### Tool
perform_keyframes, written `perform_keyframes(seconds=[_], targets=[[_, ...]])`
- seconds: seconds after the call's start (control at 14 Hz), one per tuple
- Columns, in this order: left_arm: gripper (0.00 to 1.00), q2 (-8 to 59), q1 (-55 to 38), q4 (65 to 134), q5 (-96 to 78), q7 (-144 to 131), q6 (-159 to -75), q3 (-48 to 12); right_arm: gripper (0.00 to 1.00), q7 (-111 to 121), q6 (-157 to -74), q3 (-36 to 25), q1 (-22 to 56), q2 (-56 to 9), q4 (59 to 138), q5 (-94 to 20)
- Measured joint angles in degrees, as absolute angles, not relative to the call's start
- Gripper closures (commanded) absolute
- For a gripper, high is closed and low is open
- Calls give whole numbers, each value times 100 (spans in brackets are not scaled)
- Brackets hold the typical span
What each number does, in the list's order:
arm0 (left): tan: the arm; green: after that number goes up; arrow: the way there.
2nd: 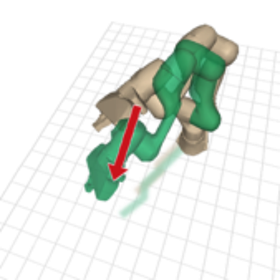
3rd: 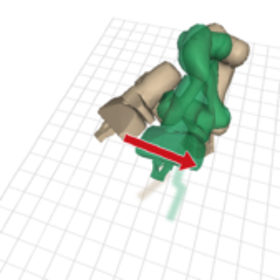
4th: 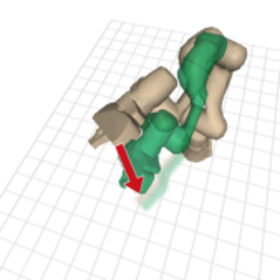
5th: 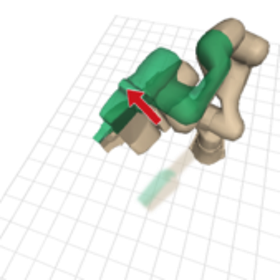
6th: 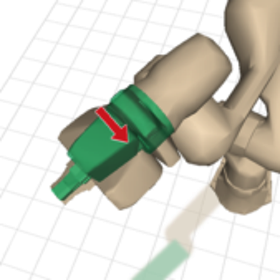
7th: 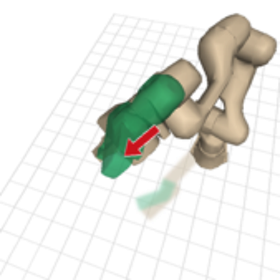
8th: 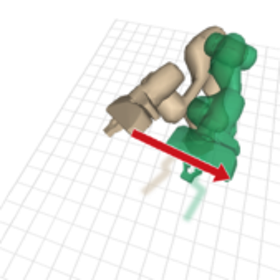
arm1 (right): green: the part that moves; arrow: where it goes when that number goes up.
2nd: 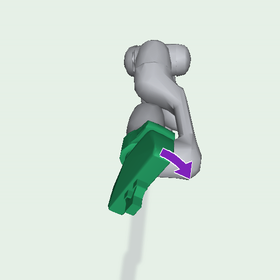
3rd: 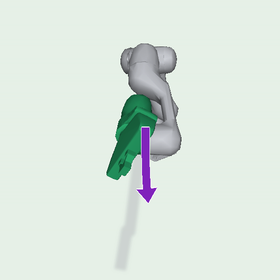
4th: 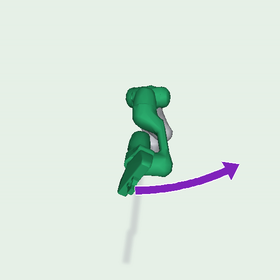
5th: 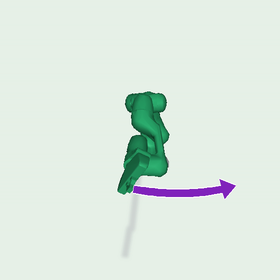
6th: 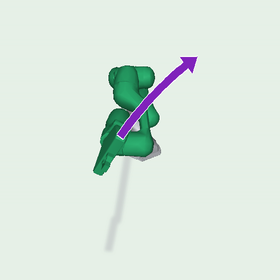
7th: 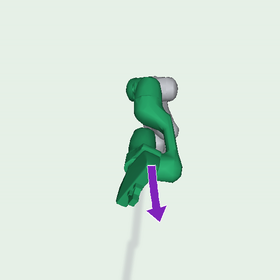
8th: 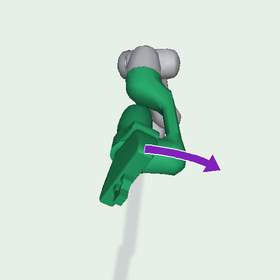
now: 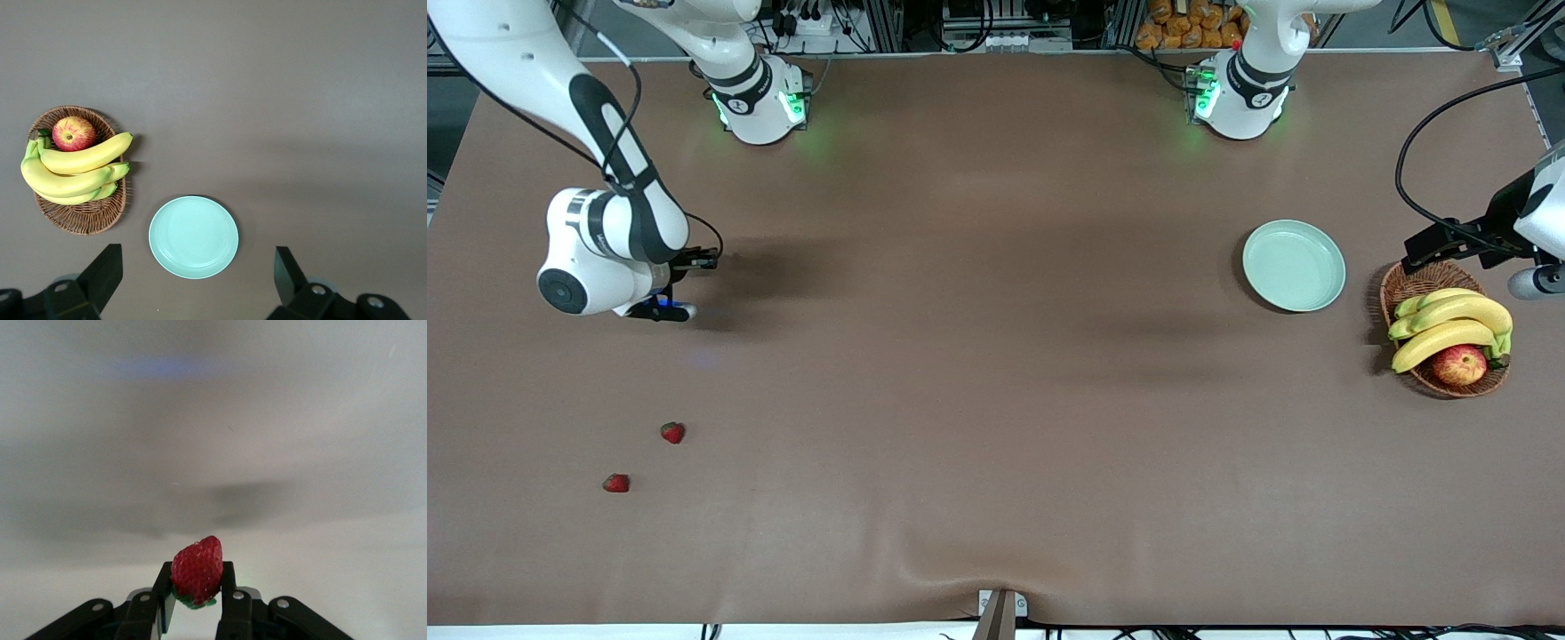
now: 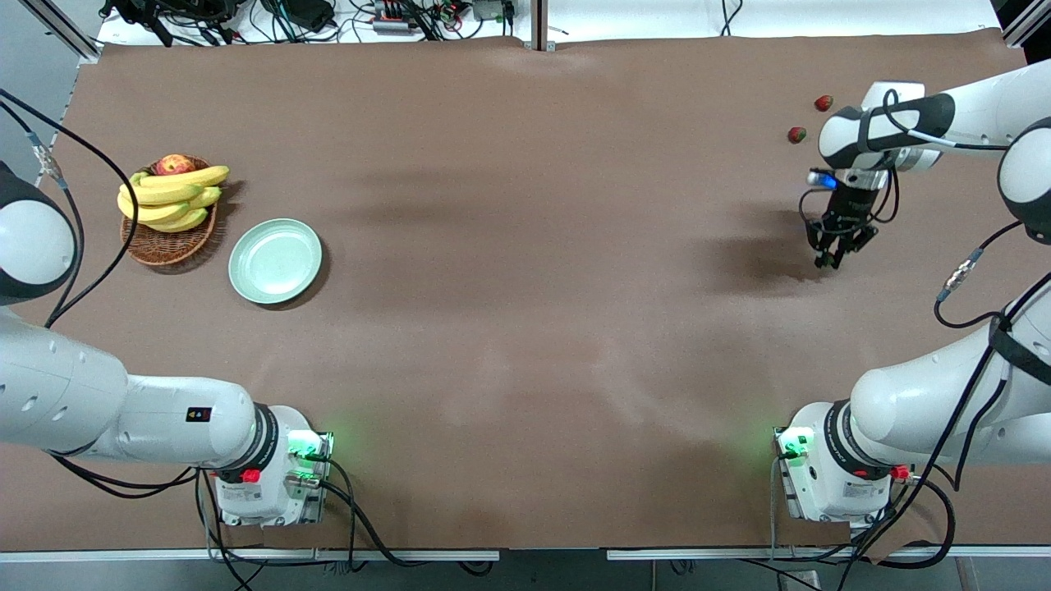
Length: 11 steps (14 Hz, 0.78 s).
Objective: Collect all strawberries into plate
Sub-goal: 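Lift the strawberry and carry it toward the table middle with the right gripper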
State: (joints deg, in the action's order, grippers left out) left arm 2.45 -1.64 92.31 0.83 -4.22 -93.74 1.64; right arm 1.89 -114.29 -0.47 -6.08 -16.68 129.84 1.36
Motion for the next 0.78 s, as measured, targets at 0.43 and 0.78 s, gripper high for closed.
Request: perform_keyframes(seconds=[0.43, 0.78], targets=[[0, 261, -162, 9231, 83, -421, -9374, 160, 100, 140, -11425, 22, 650, -1403, 11639, 130], [0, 262, -165, 9230, 83, -421, -9374, 155, 100, -274, -11470, 36, 1604, -1981, 10416, -585]])
